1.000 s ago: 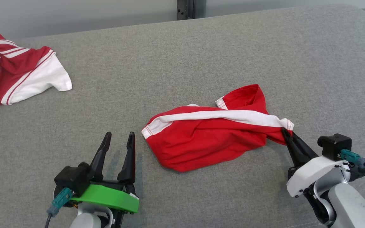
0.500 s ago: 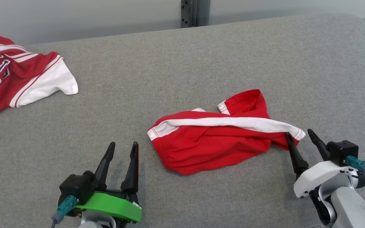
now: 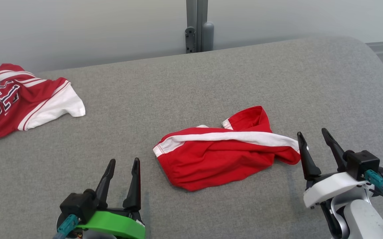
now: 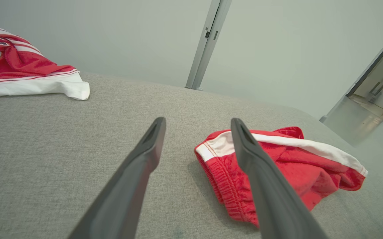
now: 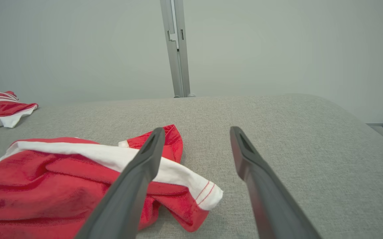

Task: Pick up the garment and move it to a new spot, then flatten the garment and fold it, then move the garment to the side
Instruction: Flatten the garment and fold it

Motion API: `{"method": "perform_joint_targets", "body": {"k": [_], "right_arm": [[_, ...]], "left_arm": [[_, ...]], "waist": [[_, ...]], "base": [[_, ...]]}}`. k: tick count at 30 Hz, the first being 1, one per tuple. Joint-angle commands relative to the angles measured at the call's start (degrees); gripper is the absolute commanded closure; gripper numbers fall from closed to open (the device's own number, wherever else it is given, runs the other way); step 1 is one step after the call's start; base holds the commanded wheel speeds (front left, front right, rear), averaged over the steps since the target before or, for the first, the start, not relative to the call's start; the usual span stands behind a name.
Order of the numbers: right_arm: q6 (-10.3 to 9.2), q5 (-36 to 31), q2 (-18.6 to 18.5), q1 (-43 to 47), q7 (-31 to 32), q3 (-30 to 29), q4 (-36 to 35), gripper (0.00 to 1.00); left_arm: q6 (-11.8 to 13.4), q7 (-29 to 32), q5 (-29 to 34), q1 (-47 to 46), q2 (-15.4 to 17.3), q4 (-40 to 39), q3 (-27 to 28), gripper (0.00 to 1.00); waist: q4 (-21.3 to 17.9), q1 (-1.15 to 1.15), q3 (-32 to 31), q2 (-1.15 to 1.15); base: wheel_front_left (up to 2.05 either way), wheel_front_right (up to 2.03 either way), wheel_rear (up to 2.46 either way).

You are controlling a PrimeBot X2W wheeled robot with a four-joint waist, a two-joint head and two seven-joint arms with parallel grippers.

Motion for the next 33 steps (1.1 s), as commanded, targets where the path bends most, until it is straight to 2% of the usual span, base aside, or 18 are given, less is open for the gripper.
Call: {"method": "perform_joint_targets", "body": {"k": [1, 8, 17, 33], "right_arm": [[0.00, -0.7, 0.3, 1.2, -0.2, -0.1, -0.9, 0.00], [0.00, -3.0, 2.8, 3.2, 0.0, -1.3, -3.5, 0.00], [0.00, -3.8, 4.9, 4.5, -0.4, -1.8, -4.4, 0.00], [0.00, -4.2, 6.3, 4.3, -0.5, -1.5, -3.7, 0.00]], "left_arm": [[0.3, -0.5, 1.0, 1.1, 0.2, 0.1, 0.3, 0.00], [0.8, -0.4, 1.7, 3.0, 0.0, -0.3, 1.5, 0.00], [2.9, -0.4, 3.9, 7.1, -0.8, -3.0, 5.2, 0.00], [2.2, -0.4, 6.2, 7.8, -1.9, -2.5, 6.3, 0.00]], "waist": [[-0.1, 0.00, -1.4, 0.00], [0.4, 0.00, -3.0, 0.00], [1.0, 0.00, -4.0, 0.00], [1.8, 0.00, -4.2, 0.00]], "base": [[0.00, 0.00, 0.00], [0.00, 0.00, 0.00], [0.00, 0.00, 0.00], [0.00, 0.00, 0.00]]}}
